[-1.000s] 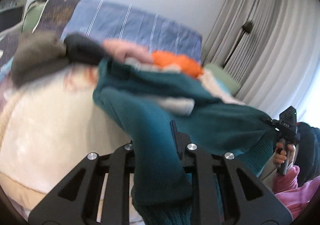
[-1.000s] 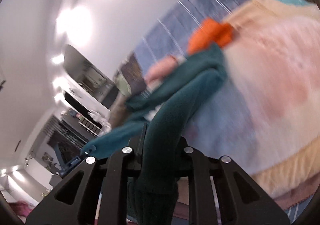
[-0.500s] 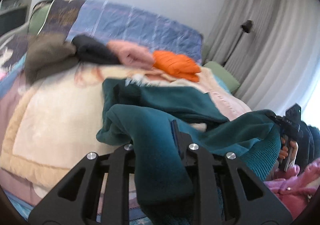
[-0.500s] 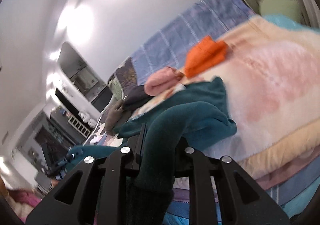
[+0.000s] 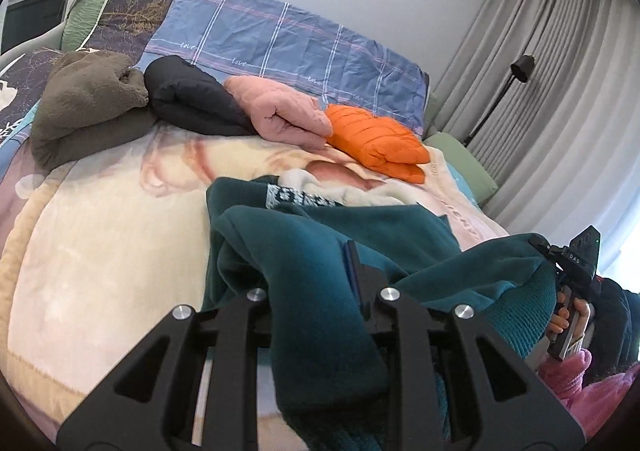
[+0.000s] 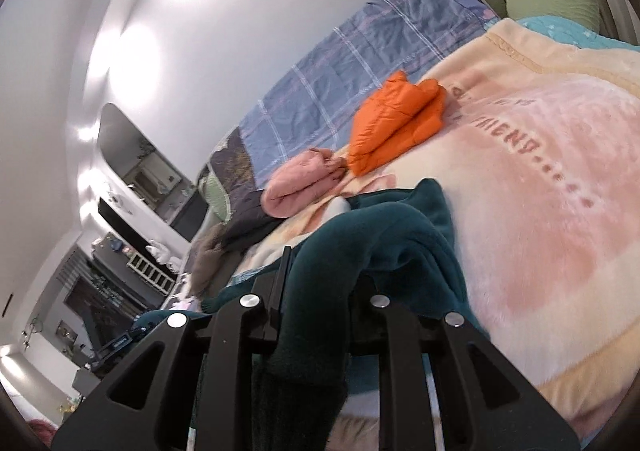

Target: Fold large clothes

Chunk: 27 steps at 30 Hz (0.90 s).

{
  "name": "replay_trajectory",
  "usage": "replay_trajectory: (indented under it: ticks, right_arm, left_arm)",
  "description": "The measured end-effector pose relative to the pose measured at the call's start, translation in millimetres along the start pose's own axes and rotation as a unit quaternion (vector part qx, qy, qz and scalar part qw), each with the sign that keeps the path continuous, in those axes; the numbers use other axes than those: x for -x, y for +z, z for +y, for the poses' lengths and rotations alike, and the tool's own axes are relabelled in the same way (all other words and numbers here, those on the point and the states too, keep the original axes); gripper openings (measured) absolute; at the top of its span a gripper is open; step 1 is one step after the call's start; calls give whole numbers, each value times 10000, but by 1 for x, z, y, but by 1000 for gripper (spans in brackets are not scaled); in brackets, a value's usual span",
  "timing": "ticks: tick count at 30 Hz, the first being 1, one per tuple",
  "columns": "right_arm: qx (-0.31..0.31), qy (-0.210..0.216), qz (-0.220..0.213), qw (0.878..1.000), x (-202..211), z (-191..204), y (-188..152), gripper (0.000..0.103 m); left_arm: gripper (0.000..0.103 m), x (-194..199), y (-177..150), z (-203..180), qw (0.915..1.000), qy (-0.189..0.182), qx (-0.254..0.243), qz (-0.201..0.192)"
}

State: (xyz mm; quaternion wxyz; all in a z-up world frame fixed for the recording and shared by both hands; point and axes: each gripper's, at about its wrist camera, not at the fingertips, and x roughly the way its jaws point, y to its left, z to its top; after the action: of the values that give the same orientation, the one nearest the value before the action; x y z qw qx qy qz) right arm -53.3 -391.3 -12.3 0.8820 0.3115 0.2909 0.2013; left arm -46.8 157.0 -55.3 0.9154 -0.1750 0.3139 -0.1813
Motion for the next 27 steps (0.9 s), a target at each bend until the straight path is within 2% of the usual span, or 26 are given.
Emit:
replay_trajectory:
  ticks: [4, 8, 11, 13, 18, 22, 24, 27]
  right_arm:
    - [16, -287, 90, 9995, -37, -19, 5, 20]
    - [93, -789, 359, 9962, -83, -41, -3, 20]
    - [407, -1105, 357, 9924, -108, -52, -18, 21]
    - [461, -1131, 251, 9922, -109, -53, -21, 21]
    - [444, -1098, 270, 9926, -106, -54, -22, 23]
    - [481, -1108, 258, 9923, -96, -43, -23, 26]
    - [546, -1107, 255, 9920, -90, -35, -23, 30]
    - [617, -948, 287, 9932, -76, -24, -22, 42]
  left_arm:
    - [23, -34, 10, 19, 9998, 33, 166, 142]
    - [25, -74, 10, 50, 9976, 134, 613, 293]
    - [26, -97, 1, 83, 9901, -177, 1347, 347]
    - [26, -102, -5, 92, 9868, -335, 1567, 242]
    - [27, -93, -7, 72, 9943, -91, 1056, 99]
    - [29, -79, -8, 63, 9949, -87, 999, 38]
    - [37, -70, -10, 58, 9957, -94, 922, 25]
    - [52, -57, -12, 45, 9972, -115, 735, 30]
